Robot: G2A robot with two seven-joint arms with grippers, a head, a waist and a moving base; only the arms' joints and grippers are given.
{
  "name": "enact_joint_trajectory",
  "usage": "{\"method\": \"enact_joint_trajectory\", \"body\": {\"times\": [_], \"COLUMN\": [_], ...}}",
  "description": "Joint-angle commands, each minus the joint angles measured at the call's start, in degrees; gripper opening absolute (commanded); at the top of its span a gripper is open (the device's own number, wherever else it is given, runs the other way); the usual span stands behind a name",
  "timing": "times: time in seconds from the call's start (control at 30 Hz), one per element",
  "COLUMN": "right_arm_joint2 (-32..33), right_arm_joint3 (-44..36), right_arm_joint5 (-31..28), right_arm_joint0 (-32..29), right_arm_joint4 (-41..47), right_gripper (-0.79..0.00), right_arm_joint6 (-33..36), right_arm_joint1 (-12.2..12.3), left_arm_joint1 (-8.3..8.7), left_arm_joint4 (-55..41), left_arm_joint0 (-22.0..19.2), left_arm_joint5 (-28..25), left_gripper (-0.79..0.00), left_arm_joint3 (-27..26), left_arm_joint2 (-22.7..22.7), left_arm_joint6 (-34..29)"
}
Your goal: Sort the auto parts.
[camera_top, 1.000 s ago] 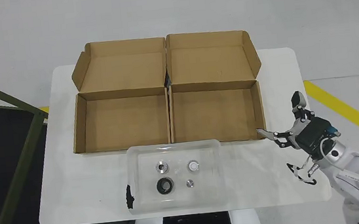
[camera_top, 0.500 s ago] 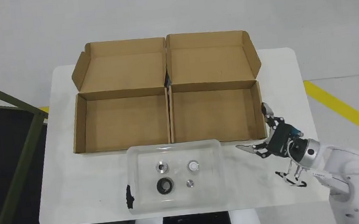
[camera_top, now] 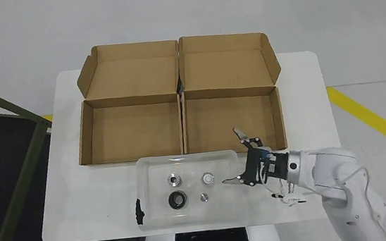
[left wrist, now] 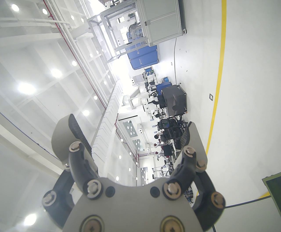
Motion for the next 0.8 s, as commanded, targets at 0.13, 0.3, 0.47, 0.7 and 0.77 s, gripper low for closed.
{"method": "enact_joint_trajectory", "body": {"times": [0.13, 0.3, 0.47, 0.7, 0.77], "right_arm_joint2": [-5.23, -8.6, -11.48, -13.9, -14.46], "right_arm_joint3": [-0.2, 0.27, 0.24, 0.71, 0.94], "right_arm_joint5": [0.05, 0.16, 0.48, 1.33, 1.48], "right_arm_joint0": [1.43, 2.5, 3.4, 4.25, 4.46], "right_arm_joint4": [0.16, 0.0, -0.51, -1.39, -1.59], "right_gripper": [0.0, 0.0, 0.0, 0.0, 0.0], "right_arm_joint6": [4.52, 7.43, 9.7, 11.38, 11.64], "right_arm_joint1": [0.19, 0.37, 0.55, 0.88, 0.98], "left_arm_joint1": [0.0, 0.0, 0.0, 0.0, 0.0], "left_arm_joint4": [0.0, 0.0, 0.0, 0.0, 0.0], "left_arm_joint0": [0.0, 0.0, 0.0, 0.0, 0.0], "left_arm_joint5": [0.0, 0.0, 0.0, 0.0, 0.0], "left_gripper": [0.0, 0.0, 0.0, 0.0, 0.0], "left_arm_joint3": [0.0, 0.0, 0.0, 0.0, 0.0], "left_arm_joint2": [0.0, 0.0, 0.0, 0.0, 0.0], "left_arm_joint6": [0.0, 0.0, 0.0, 0.0, 0.0]}}
